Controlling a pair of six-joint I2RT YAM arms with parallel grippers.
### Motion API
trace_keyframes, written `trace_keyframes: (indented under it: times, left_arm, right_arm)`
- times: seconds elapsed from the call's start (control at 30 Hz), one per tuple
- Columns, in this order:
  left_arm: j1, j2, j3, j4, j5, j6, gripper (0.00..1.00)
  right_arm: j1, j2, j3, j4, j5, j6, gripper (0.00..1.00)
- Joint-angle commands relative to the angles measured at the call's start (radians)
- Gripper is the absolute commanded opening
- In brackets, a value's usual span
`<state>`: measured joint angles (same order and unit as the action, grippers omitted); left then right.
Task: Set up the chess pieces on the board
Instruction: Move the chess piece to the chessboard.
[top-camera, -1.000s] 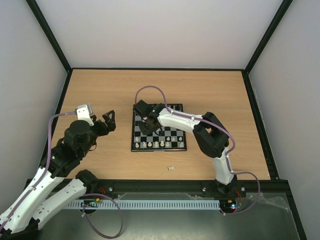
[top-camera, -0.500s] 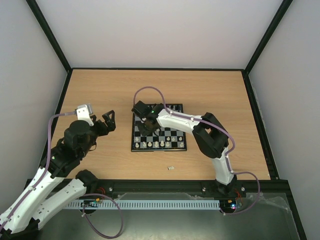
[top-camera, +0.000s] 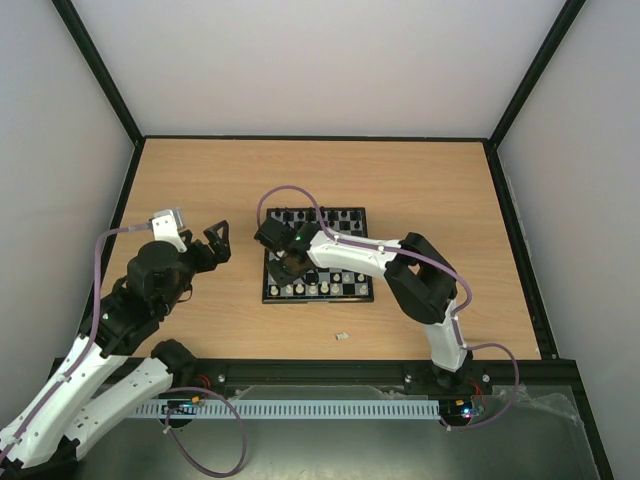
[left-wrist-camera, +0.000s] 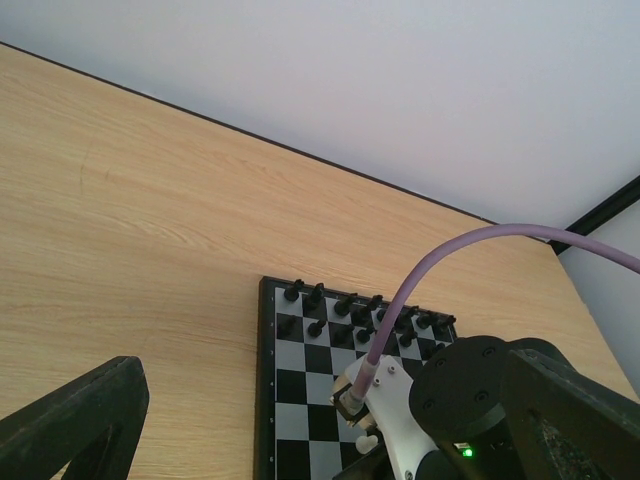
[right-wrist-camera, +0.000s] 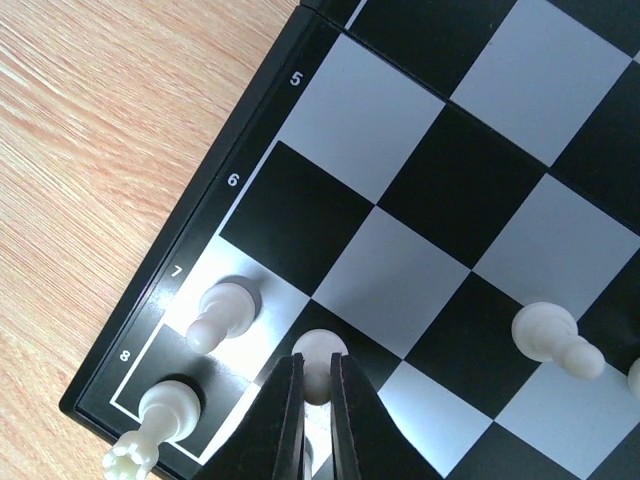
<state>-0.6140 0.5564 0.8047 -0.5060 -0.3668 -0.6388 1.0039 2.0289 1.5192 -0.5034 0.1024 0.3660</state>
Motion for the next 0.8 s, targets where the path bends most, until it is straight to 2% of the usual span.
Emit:
trace_keyframes:
  times: [0.0,0.13,0.27,0.33,0.77]
  left_arm:
    - [0.002,-0.01,-0.006,0.009,0.0,-0.001,0.99]
    - [0.001,-0.008,-0.009,0.012,0.002,-0.002,0.99]
    - [0.002,-0.007,-0.009,0.013,0.003,-0.001,0.99]
    - [0.002,-0.006,-0.008,0.014,0.003,-0.002,1.0]
    - [0.002,-0.003,-0.012,0.018,0.008,-0.001,0.99]
  right_arm:
    - [0.005,-0.034,-0.024,-0.044,0.013,0.015,0.06]
    - [0.004,-0.031,-0.025,-0.045,0.018,0.017,0.06]
    - [0.006,-0.031,-0.023,-0.047,0.018,0.016,0.14]
    - [0.005,-0.038,-0.024,-0.048,0.02,0.017,0.22]
    - [-0.011,-0.106,0.007,-0.068,0.105,0.019,0.27]
